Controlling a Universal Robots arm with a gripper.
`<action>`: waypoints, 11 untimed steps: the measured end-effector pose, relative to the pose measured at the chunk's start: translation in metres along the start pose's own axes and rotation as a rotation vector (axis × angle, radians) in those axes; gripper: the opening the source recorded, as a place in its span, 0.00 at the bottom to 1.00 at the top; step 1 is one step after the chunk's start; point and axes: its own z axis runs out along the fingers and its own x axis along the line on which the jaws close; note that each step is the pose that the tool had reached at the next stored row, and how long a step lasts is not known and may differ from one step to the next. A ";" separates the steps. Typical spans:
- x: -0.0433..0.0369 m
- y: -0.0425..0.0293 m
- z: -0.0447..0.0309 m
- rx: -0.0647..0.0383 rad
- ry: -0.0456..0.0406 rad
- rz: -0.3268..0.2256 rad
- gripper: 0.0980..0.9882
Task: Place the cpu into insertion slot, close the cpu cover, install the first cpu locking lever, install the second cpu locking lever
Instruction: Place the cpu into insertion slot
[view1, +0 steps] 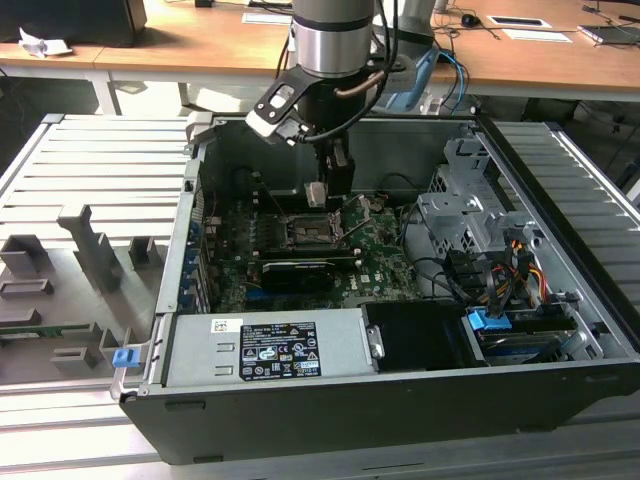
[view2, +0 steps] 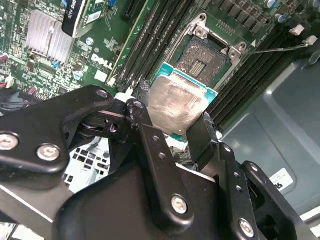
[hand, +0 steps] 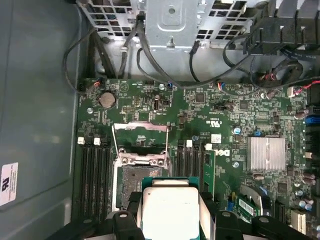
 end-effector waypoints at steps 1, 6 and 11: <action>0.0000 -0.0025 0.0130 0.000 0.0005 -0.008 0.50; -0.0001 -0.0030 0.0177 0.001 0.0018 -0.023 0.50; -0.0001 -0.0034 0.0227 0.001 0.0018 -0.023 0.50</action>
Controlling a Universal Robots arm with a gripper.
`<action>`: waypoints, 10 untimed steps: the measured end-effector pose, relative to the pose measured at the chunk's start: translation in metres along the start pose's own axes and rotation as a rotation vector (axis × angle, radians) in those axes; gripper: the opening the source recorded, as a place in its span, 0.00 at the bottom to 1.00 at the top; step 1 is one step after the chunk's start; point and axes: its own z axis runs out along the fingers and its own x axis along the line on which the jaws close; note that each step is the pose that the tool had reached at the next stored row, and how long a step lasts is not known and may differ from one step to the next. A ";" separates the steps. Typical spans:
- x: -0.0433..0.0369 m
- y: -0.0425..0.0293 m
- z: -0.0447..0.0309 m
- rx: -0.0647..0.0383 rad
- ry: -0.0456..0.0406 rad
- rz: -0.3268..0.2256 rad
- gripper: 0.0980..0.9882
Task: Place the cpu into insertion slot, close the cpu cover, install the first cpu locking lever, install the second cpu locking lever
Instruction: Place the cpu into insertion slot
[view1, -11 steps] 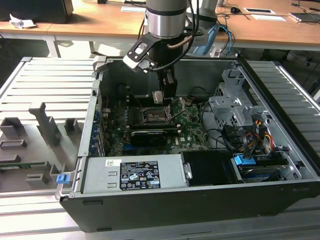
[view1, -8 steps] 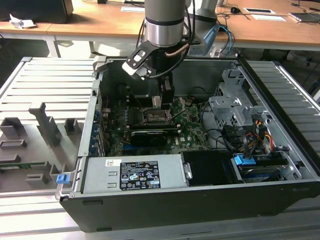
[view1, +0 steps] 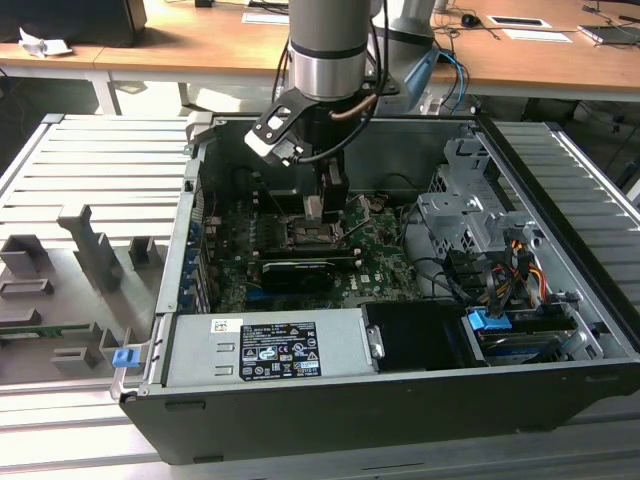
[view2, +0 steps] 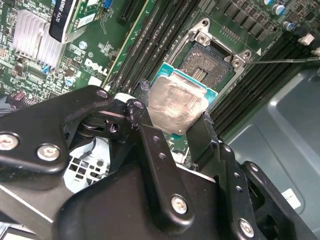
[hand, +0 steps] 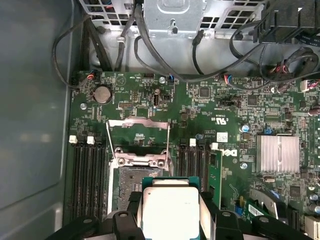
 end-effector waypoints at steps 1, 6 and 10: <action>0.0000 -0.0001 0.0008 0.000 0.0000 0.000 0.50; -0.0001 -0.0005 0.0042 0.000 0.0000 0.000 0.50; -0.0001 -0.0007 0.0074 0.000 0.0000 0.000 0.50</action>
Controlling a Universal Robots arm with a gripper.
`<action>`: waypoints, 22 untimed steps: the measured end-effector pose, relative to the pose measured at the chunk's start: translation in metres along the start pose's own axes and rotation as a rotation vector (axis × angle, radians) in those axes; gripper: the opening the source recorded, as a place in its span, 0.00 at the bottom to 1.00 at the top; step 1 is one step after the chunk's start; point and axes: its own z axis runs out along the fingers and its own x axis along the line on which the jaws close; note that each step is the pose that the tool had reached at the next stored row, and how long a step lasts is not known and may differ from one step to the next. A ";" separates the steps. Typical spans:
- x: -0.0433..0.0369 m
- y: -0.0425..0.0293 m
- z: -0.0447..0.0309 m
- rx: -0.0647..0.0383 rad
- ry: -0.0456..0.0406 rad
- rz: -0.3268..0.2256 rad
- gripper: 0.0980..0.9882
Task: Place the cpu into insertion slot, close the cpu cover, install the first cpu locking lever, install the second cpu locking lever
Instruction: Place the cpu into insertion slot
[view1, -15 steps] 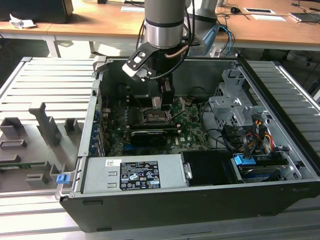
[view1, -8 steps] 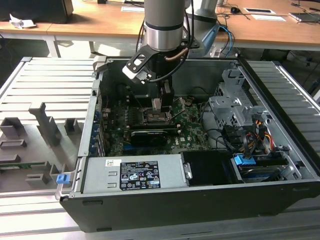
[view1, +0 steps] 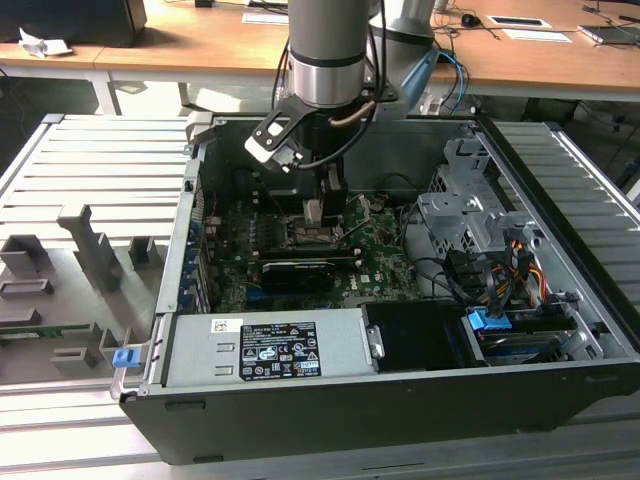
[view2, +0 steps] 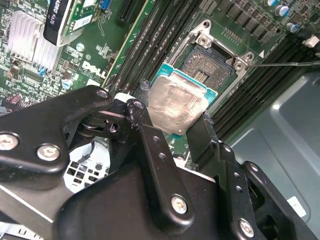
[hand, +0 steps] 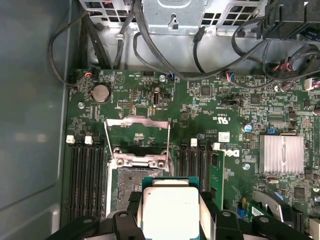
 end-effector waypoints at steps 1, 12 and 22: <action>0.0000 -0.0001 0.0008 0.000 0.0000 0.000 0.50; -0.0001 -0.0012 0.0086 0.000 0.0000 0.000 0.50; 0.0024 -0.0055 0.0148 0.000 -0.0032 0.000 0.50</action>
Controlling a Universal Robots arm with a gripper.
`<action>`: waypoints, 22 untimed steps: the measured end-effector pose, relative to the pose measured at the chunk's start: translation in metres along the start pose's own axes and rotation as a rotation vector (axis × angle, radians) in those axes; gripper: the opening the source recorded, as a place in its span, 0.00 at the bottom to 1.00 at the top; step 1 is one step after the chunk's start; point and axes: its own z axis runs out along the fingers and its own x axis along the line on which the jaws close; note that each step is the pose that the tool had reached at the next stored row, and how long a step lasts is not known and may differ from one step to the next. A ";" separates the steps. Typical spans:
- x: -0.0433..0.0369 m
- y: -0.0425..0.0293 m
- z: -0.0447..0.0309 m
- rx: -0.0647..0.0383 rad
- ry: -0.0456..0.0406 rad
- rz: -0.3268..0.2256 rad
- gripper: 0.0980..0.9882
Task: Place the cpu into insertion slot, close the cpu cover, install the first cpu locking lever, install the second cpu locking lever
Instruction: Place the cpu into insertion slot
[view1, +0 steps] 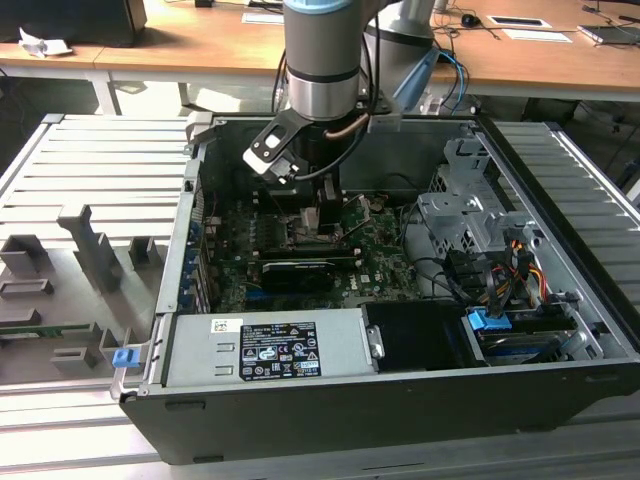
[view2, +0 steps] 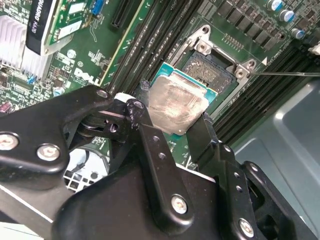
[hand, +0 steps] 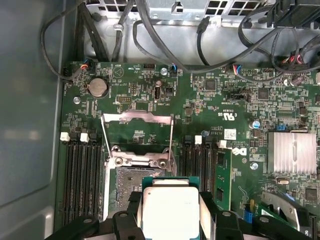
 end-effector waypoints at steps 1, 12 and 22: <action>0.0001 -0.0009 0.0000 0.000 -0.0001 0.000 0.50; 0.0014 -0.0040 0.0005 0.000 0.0001 0.001 0.50; 0.0088 -0.0039 0.0031 0.000 -0.0009 0.001 0.50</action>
